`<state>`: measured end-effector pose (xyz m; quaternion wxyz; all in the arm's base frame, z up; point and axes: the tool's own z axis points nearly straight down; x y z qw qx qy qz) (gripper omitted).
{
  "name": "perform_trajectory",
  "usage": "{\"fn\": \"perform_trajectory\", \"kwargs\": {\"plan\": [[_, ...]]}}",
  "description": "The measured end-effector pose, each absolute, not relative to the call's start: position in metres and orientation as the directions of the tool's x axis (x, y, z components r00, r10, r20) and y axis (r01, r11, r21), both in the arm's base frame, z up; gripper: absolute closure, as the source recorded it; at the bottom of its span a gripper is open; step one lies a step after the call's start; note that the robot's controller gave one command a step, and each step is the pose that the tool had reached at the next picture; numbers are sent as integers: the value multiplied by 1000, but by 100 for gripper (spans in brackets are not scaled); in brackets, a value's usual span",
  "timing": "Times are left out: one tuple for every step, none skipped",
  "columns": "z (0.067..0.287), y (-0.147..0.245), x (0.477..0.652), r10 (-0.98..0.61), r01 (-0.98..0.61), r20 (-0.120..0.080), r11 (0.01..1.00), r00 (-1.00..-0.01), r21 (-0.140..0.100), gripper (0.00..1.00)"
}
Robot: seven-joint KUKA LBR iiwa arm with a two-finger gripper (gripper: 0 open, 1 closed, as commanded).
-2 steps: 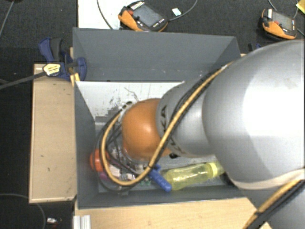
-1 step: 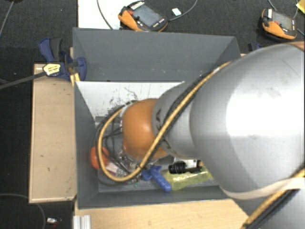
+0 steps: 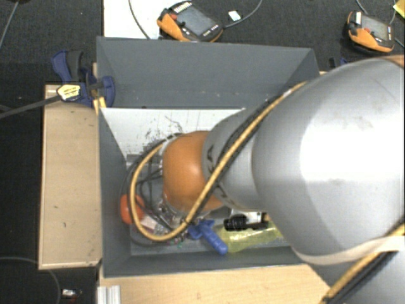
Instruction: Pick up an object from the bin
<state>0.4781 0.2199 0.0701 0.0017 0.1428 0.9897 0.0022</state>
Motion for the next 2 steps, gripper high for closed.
{"fn": "perform_trajectory", "kwargs": {"plan": [[85, 219, 478, 284, 284, -1, 959, -959, 4, 100], [120, 219, 477, 284, 284, 1, 959, -959, 2, 100]]}}
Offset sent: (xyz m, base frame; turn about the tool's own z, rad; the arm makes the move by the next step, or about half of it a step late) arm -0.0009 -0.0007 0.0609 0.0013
